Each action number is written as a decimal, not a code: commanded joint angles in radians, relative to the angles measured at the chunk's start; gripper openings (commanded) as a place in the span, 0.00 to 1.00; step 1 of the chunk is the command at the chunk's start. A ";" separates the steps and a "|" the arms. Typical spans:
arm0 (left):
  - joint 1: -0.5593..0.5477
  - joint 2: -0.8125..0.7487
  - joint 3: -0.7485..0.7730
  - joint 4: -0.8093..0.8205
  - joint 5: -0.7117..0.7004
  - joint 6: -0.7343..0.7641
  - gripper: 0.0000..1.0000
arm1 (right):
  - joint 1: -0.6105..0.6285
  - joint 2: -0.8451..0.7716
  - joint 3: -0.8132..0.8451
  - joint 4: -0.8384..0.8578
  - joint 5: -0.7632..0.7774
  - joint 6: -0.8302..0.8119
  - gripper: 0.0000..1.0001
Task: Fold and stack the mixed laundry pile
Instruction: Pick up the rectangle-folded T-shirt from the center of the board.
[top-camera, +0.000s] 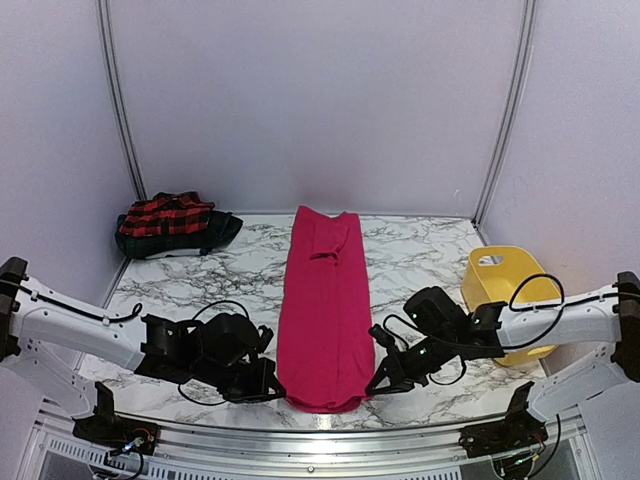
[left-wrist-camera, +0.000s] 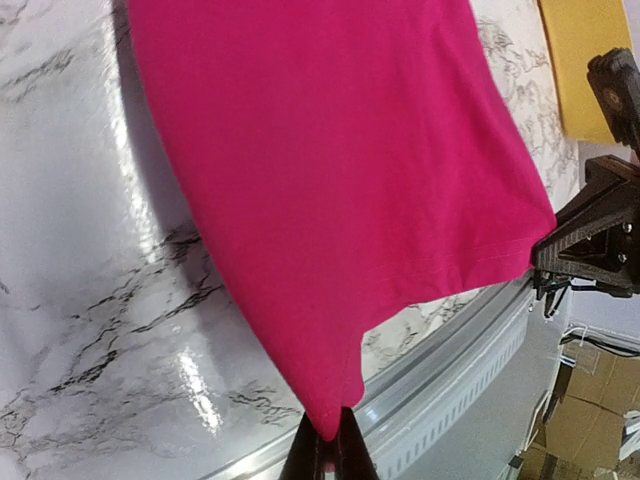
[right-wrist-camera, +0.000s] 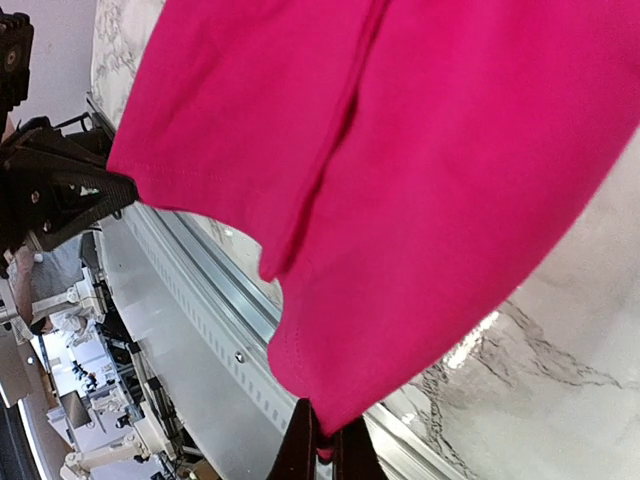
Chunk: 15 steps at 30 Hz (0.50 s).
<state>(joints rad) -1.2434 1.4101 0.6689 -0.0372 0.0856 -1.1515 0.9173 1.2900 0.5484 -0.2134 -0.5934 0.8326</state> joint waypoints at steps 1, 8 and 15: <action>0.044 -0.015 0.091 -0.097 -0.003 0.080 0.00 | -0.021 -0.013 0.102 -0.081 0.054 -0.038 0.00; 0.231 0.031 0.197 -0.110 0.055 0.220 0.00 | -0.147 0.054 0.185 -0.049 0.085 -0.118 0.00; 0.357 0.182 0.332 -0.112 0.075 0.325 0.00 | -0.279 0.258 0.351 -0.055 0.087 -0.266 0.00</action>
<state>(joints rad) -0.9321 1.5192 0.9302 -0.1116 0.1425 -0.9268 0.7059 1.4647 0.8131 -0.2653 -0.5217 0.6724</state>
